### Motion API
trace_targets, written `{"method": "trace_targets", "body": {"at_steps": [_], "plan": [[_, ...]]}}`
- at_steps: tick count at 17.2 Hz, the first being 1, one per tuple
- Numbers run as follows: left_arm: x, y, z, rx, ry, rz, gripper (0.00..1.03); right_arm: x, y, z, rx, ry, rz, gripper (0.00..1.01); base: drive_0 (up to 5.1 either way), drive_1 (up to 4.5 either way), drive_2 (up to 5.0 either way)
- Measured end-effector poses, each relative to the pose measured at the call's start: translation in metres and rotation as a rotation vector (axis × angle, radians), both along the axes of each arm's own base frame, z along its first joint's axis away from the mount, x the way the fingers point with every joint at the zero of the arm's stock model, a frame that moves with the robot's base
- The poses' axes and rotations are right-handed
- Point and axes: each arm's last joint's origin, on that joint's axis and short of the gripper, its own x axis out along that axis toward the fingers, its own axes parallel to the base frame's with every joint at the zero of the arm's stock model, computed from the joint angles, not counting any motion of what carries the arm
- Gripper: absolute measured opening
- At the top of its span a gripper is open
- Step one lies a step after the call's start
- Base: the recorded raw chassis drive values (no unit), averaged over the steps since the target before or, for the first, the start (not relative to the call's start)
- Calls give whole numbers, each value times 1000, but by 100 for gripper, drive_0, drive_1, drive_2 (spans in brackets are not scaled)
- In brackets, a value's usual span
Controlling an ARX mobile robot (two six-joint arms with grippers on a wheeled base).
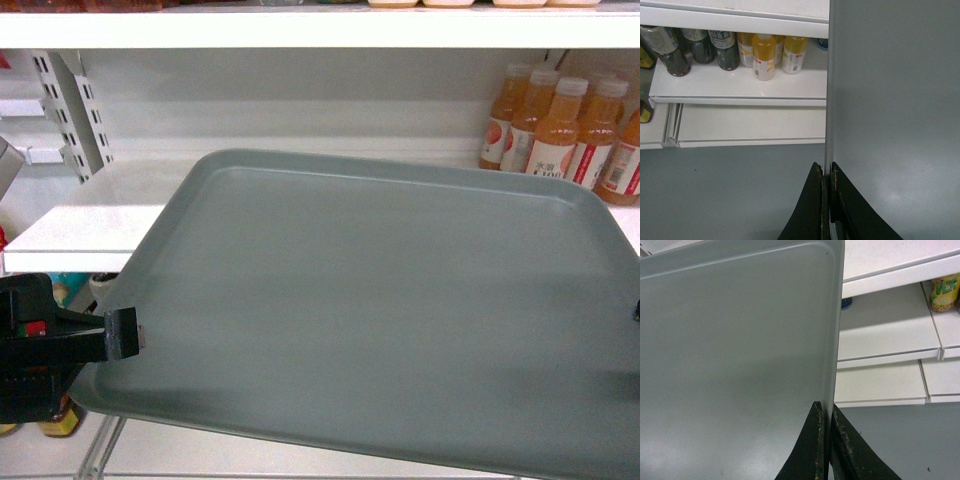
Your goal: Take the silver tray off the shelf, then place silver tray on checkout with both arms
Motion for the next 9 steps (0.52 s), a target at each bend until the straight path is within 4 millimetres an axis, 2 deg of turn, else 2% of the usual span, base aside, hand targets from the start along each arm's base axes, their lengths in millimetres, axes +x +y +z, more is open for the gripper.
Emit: {"method": "trace_targets", "body": {"at_steps": [9], "plan": [[0,0,1,1,-1,1,2,0,0,0,2,1,0,4,2,-422,427]]}}
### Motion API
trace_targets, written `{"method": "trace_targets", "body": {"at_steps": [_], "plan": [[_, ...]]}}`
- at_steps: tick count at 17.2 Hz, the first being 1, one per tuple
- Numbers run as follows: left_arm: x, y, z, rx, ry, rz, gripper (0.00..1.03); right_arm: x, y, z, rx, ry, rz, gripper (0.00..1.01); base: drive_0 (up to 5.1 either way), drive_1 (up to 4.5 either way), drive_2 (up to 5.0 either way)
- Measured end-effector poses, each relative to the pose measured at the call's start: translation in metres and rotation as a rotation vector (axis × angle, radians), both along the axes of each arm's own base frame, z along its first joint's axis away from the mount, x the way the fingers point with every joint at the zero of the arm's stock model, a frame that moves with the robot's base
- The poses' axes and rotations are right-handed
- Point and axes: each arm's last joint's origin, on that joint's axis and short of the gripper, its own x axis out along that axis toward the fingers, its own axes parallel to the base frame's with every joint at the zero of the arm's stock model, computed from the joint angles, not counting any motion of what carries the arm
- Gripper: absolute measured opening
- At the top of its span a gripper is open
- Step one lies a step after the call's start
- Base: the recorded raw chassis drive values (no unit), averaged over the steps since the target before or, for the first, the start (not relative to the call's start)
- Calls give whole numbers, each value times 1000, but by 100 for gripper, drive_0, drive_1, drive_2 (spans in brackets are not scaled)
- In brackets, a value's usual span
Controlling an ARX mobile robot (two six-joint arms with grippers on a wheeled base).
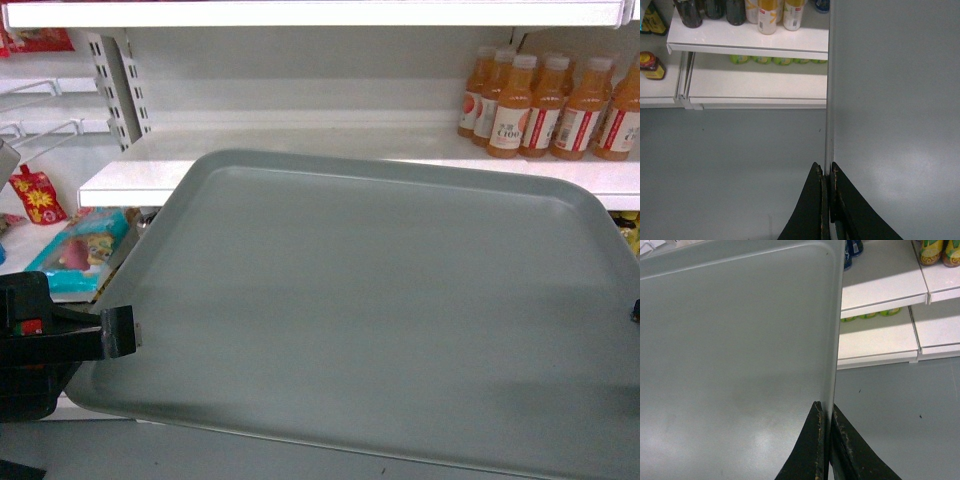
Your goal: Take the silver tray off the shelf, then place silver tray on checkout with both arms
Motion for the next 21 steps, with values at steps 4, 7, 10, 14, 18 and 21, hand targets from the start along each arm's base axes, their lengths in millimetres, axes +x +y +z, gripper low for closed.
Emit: {"method": "trace_targets", "body": {"at_steps": [4,7,10,14,18,21], "plan": [[0,0,0,-1,-2,0,2,0,0,0,0,0,0,4,9,-407,426],[0,0,0,1,2,0,2,0,0,0,0,4,0,4,13,-404,430],[0,0,0,-1,-3,0,2,0,0,0,0,1,0,4,10,-407,427],[0,0,0,1,3,1,2,0,0,0,0,4,0,4,17,-400,433],[0,0,-1,2,5,1,2,0,0,0,0,5,0,4,7,-409,424],[0,0,0,1,2,1,2,0,0,0,0,2,0,4,7,-410,424]]}}
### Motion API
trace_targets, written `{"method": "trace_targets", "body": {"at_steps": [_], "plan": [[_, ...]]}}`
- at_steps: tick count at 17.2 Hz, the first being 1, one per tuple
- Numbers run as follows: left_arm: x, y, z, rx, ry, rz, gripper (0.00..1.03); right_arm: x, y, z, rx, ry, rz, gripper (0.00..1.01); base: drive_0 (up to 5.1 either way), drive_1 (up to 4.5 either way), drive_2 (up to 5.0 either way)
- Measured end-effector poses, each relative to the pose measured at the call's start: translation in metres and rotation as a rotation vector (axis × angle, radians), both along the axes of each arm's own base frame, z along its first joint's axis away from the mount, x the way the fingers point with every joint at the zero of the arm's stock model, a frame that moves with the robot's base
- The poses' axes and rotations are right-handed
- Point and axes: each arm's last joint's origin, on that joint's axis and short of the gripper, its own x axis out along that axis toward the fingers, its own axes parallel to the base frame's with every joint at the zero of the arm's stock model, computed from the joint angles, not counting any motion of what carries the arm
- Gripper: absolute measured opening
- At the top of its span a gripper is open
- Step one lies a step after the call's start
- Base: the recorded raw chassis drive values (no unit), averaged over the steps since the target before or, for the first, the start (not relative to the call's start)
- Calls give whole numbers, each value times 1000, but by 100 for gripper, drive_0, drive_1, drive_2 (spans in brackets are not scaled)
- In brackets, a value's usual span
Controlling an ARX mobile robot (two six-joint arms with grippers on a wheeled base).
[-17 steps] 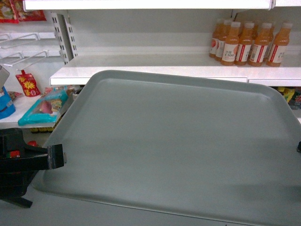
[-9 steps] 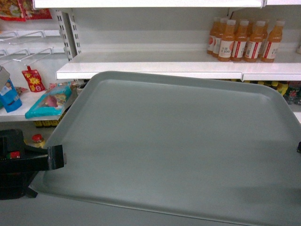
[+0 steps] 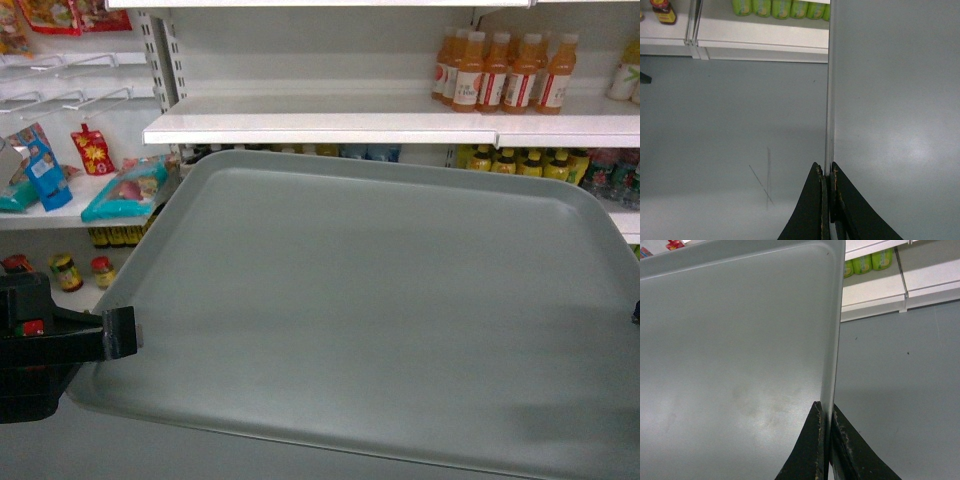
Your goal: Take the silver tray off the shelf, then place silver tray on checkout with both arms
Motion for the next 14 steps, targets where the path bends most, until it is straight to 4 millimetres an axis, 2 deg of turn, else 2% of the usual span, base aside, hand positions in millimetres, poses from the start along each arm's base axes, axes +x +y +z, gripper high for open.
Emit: {"method": "trace_targets", "body": {"at_steps": [14], "plan": [[0,0,0,0,-1,0,2,0,0,0,0,2,0,3,7,-410,424]]}}
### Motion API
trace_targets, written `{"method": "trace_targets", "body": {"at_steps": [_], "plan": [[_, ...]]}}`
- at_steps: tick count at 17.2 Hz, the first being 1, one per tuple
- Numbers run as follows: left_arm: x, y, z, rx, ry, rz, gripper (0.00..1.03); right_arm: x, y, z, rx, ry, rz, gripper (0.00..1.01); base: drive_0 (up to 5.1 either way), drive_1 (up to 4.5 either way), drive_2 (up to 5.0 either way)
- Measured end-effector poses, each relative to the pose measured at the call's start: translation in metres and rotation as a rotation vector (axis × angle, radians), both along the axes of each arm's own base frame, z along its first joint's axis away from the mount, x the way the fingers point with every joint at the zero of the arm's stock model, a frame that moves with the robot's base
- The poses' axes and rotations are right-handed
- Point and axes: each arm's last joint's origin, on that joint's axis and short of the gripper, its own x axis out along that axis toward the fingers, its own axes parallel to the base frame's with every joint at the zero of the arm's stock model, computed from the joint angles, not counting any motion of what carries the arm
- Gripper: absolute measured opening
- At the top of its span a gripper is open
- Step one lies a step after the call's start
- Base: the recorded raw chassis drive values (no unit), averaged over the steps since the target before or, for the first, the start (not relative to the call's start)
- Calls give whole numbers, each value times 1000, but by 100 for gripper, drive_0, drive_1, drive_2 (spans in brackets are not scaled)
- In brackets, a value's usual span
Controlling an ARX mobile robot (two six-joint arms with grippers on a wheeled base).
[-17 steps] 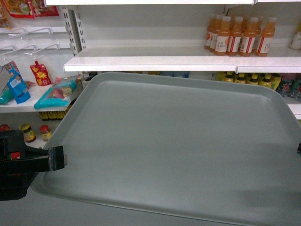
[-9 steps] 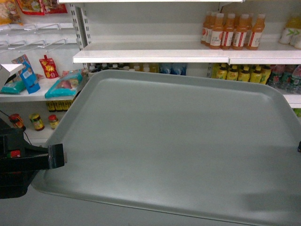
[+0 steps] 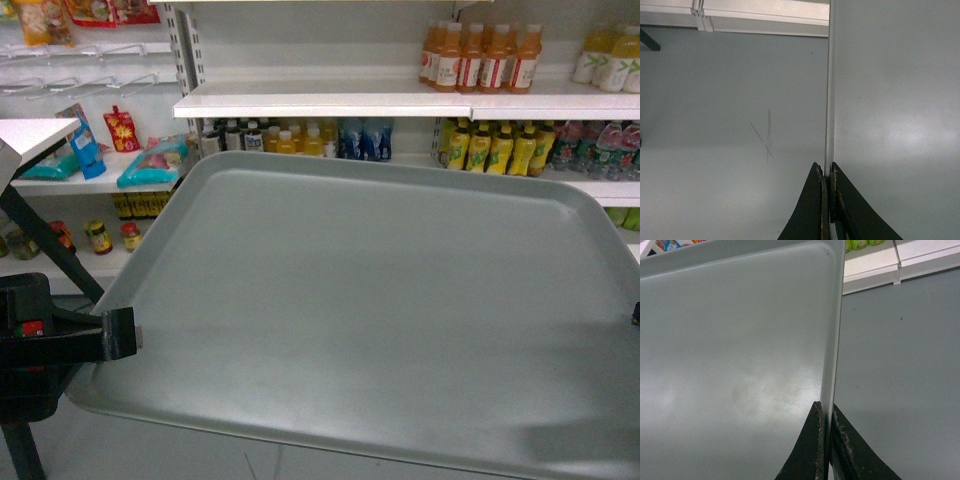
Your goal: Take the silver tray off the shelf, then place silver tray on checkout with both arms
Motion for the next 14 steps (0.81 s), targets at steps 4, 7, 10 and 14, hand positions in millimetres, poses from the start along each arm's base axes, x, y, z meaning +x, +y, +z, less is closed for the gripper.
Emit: {"method": "trace_targets", "body": {"at_steps": [4,7,10,14], "plan": [[0,0,0,0,-1,0,2,0,0,0,0,-4,0,3,8,-408,425],[0,0,0,0,-1,0,2,0,0,1,0,-5,0,3,6,-411,422],[0,0,0,-1,-3,0,2,0,0,0,0,-5,0,3,9,-408,426],[0,0,1,-1,-4,0,2,-1,0,0,0,-3,0,3,5,-196,206]]}}
